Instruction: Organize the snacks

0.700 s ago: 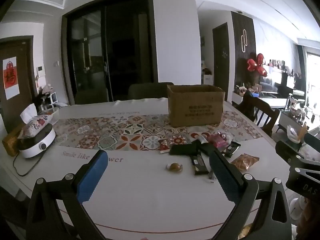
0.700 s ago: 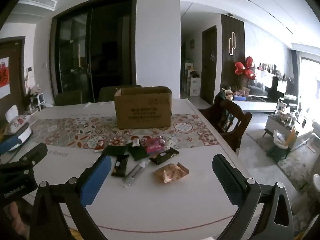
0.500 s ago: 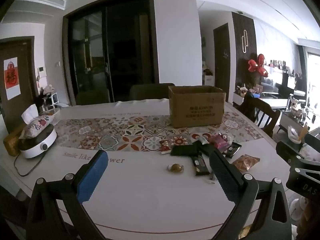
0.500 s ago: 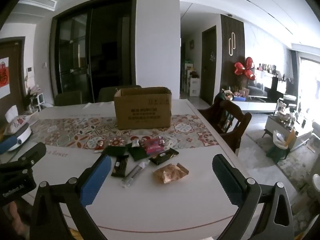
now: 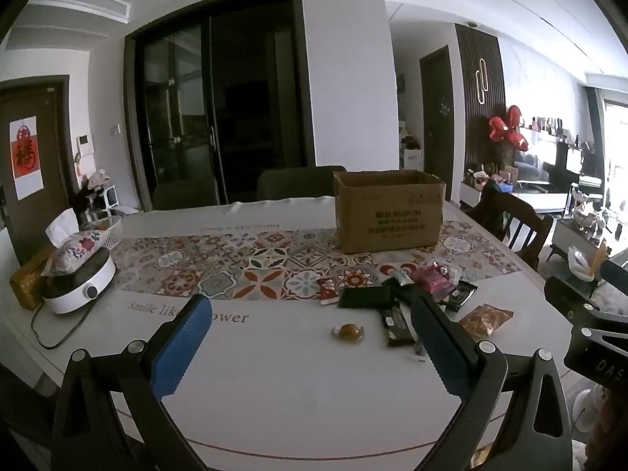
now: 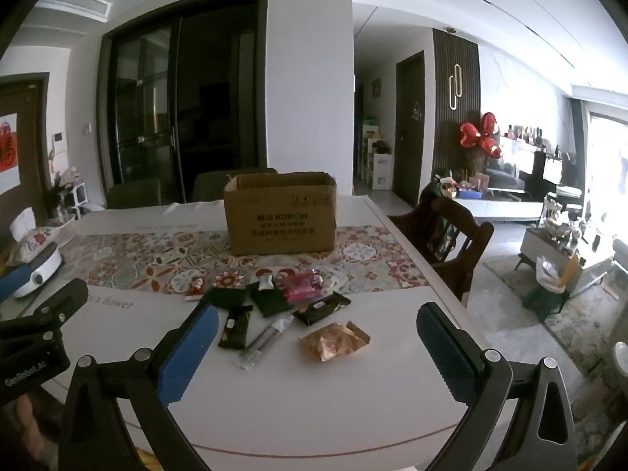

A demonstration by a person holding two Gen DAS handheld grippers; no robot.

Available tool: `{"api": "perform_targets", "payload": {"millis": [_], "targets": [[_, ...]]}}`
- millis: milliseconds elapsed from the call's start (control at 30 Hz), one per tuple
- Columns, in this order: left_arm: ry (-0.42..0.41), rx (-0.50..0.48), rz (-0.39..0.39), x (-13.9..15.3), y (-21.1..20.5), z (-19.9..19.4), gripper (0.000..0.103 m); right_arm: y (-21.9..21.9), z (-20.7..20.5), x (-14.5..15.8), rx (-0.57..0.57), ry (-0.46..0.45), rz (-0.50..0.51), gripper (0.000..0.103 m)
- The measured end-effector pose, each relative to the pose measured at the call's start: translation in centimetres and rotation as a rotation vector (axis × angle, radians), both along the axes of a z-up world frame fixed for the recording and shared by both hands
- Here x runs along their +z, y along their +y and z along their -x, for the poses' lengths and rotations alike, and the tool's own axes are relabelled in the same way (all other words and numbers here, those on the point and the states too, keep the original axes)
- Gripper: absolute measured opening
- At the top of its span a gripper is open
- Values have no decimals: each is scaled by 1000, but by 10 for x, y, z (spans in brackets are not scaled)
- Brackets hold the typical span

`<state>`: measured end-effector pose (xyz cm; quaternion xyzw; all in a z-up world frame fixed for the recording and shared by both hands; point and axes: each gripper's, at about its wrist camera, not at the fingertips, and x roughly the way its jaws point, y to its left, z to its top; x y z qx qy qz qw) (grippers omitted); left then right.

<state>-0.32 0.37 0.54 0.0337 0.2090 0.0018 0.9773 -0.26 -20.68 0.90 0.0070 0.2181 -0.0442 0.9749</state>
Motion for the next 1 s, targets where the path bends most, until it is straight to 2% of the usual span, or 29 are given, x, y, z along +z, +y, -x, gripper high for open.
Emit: {"api": "perform_targets", "payload": {"millis": [1000], "targets": [[-7,3,0,3,3,-3,103,0,2,1,-1,-7,3,102]]}}
